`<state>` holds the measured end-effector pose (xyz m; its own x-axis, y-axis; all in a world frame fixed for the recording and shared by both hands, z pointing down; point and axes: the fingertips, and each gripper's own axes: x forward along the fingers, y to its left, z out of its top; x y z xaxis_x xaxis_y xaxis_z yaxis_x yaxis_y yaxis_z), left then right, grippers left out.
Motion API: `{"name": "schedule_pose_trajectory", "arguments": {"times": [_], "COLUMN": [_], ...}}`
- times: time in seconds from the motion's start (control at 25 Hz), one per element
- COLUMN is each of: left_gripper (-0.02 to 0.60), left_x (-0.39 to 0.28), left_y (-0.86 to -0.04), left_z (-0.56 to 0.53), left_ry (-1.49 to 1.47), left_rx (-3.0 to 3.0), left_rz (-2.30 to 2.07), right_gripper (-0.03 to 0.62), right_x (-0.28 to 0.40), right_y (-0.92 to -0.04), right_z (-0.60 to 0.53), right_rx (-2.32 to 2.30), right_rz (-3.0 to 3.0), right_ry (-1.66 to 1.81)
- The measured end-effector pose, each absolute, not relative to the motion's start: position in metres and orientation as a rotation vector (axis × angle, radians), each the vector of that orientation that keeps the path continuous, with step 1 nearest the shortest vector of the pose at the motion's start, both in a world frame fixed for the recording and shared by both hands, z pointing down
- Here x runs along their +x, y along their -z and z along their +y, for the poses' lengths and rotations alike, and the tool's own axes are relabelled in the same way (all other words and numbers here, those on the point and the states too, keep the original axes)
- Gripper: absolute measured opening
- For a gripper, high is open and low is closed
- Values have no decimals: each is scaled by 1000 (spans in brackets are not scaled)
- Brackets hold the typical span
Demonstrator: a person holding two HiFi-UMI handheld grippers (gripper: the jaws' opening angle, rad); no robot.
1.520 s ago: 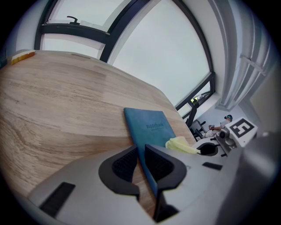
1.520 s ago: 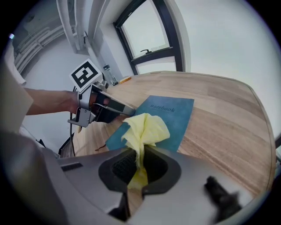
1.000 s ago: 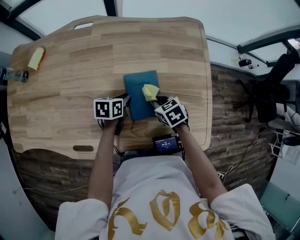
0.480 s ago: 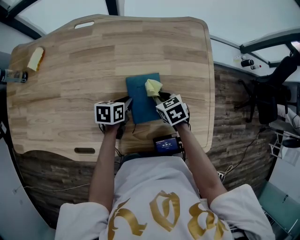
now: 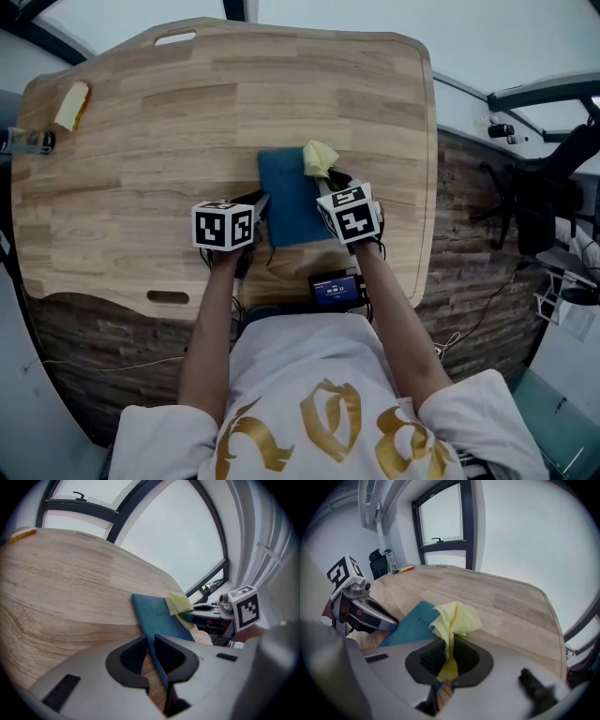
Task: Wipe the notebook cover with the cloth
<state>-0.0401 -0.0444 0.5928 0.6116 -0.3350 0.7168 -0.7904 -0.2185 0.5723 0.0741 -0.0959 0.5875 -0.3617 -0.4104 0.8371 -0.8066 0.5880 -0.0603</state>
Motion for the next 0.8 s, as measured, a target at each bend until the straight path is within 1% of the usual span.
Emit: {"name": "schedule_pose_trajectory", "arguments": {"times": [0.32,0.8], "left_gripper": [59,60], "left_x": [-40,-40], "left_y": [-594,-594], "left_z": [-45,-44], "left_ry": [-551,-548], "left_rx": [1802,1799], "left_rz": [-909,-905], "right_gripper": [38,38], "right_x": [78,52], "right_y": [-586,-588], "right_z": [-112,-110], "right_rx": [1011,943], "right_rz": [-1967,-2003], "right_ry": [-556,-529]}}
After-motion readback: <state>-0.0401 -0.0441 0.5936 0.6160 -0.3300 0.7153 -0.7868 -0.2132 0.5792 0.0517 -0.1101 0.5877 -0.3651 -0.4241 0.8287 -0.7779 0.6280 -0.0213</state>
